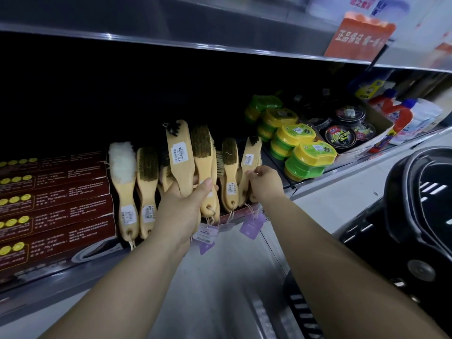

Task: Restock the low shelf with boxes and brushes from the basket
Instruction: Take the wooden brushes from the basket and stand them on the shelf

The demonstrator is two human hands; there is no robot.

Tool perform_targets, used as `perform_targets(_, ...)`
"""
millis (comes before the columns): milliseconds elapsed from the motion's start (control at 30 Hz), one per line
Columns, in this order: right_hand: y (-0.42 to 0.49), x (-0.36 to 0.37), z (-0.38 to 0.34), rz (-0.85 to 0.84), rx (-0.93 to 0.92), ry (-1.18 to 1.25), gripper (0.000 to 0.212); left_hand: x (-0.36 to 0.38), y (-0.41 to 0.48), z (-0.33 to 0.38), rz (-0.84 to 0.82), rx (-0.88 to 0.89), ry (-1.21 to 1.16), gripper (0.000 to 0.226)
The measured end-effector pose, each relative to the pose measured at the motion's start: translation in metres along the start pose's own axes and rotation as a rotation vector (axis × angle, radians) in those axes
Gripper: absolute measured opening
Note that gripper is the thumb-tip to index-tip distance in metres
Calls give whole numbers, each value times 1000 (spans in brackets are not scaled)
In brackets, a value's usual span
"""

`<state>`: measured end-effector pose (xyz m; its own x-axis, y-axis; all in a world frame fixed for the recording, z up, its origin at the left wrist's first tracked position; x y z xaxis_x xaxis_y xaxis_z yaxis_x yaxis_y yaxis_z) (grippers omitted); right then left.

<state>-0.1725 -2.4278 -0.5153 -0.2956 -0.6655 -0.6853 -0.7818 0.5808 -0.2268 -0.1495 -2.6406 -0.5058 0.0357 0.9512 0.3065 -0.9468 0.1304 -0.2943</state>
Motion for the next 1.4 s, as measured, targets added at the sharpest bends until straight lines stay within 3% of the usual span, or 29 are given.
perform_targets(200,-1,-6,2,65,-5,-82,39,8,-2,-4,1,-80,-47,18)
perform_targets(300,-10,-19,-12,190,-78,-74,35,12,-2,-4,9,-127,-110,19)
perform_targets(367,-23,-25,-28,197,-204,67,23,14,-2,-3,7,-132,-116,24)
perform_targets(467,-50,-10,-48,-147,-245,276,31,17,-1,-1,-20,-114,-103,21)
perform_targets(533,-62,5,-51,-369,-207,364,23,20,-1,1,-44,-101,-109,16)
perform_targets(600,-65,9,-51,-425,-185,422,22,25,-1,2,-73,-90,-93,13)
perform_targets(700,-55,-5,-44,-343,-98,601,13,29,-1,2,-90,-65,-24,11)
perform_targets(767,-40,-22,-28,-155,3,632,12,27,0,1,-72,-47,17,3)
perform_targets(833,-25,-40,-5,80,83,442,12,25,0,0,-40,-44,45,3)
perform_targets(900,-16,-45,12,172,126,289,16,23,1,-2,-5,-48,60,11)
perform_targets(1133,0,-27,15,124,51,173,30,19,-5,-9,68,-118,100,28)
perform_targets(1233,1,-22,12,106,35,116,15,22,-9,-7,49,-123,110,34)
perform_targets(1400,5,-25,12,115,9,2,27,30,-11,-8,-67,-136,109,24)
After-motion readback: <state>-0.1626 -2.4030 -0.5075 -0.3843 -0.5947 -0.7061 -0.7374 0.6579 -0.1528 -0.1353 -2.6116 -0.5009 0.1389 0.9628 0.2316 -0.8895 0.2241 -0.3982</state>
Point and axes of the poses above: each hand's wrist, its own y-axis towards the middle knuckle, its own x-axis out of the palm, z = x × y, the point moved 6 cm from there along y, towards the middle knuckle, and after that the axes turned 4 degrees about -y, right-handed, at the moved point
